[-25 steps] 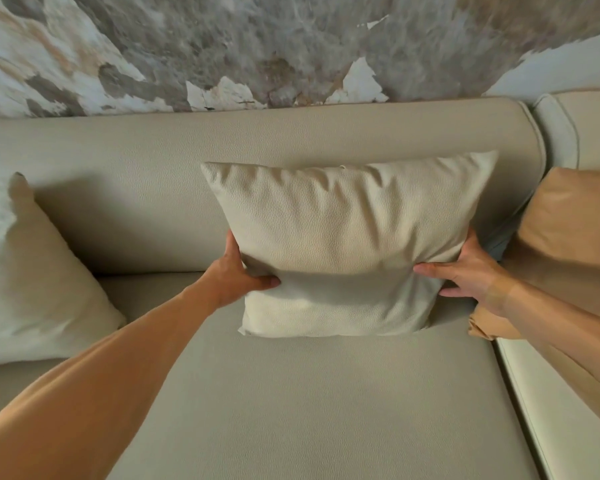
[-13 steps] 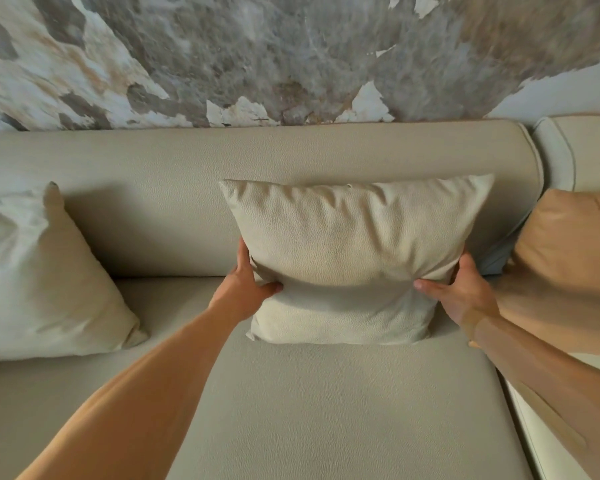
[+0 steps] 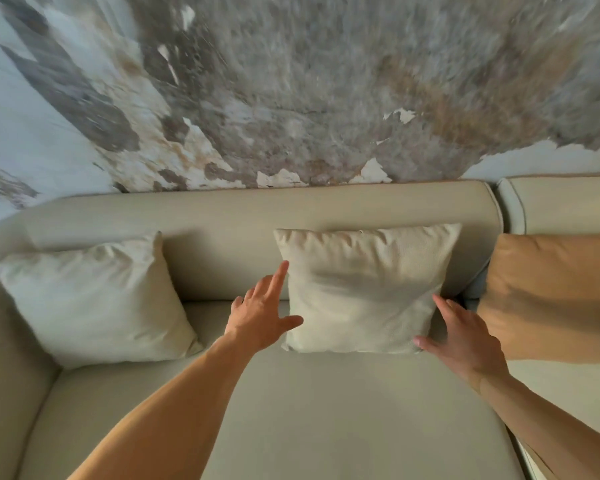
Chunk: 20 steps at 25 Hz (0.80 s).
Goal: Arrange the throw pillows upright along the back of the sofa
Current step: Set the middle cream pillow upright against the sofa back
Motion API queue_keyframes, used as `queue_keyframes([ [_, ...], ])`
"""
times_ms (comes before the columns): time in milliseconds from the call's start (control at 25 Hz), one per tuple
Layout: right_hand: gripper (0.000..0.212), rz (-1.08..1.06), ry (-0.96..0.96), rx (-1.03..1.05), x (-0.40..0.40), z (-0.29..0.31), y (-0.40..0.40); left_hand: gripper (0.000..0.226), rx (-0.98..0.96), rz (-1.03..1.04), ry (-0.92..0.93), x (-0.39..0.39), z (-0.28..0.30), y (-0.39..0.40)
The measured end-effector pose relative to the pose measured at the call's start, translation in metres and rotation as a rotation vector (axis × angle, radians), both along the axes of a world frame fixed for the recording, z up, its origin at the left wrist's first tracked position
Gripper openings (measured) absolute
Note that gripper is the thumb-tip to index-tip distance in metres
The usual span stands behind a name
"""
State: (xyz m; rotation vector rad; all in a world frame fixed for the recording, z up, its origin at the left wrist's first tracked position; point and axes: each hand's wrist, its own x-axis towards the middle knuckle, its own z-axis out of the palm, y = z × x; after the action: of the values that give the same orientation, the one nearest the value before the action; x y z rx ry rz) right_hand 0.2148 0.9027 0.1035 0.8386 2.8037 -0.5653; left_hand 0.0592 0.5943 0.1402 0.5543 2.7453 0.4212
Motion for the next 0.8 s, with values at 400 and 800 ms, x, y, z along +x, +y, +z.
queue_keyframes([
  [400, 0.089, 0.123, 0.096, 0.199, 0.093, 0.167, -0.057, 0.104, -0.036, -0.07, 0.187, 0.113, 0.133, -0.047],
  [800, 0.092, 0.124, 0.173, 0.324, 0.192, 0.226, 0.078, 0.104, -0.041, 0.026, 0.229, 0.223, 0.164, 0.041],
])
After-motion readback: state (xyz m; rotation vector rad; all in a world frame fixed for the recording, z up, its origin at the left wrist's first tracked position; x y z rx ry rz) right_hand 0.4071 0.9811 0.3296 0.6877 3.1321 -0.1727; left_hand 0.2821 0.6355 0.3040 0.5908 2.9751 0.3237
